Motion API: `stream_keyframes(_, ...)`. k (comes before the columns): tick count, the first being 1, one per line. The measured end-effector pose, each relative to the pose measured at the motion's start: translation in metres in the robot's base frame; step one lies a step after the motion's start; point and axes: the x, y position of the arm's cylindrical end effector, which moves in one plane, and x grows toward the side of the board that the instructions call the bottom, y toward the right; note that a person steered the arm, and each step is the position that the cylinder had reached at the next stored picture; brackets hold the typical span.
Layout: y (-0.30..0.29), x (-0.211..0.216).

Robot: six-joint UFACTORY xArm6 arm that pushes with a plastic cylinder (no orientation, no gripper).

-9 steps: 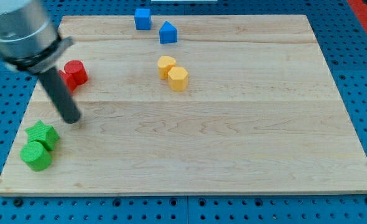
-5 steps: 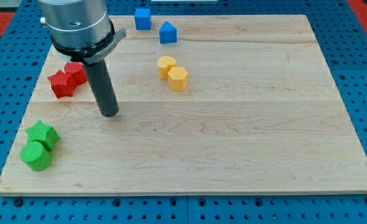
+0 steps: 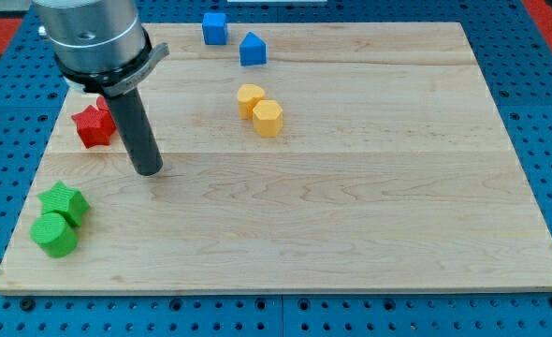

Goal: Place your arm at the top left corner

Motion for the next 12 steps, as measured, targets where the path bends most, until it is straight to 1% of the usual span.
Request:
stream_keyframes(2, -0.001, 0.000)
stream_keyframes(5, -0.028, 0.000)
stream_keyframes(6, -0.052, 0.005)
stream_keyframes(8, -0.058, 0.005)
stream_keyframes(10, -0.102, 0.010)
stream_keyframes(11, -0.137, 0.021)
stream_keyframes(12, -0.144, 0.022)
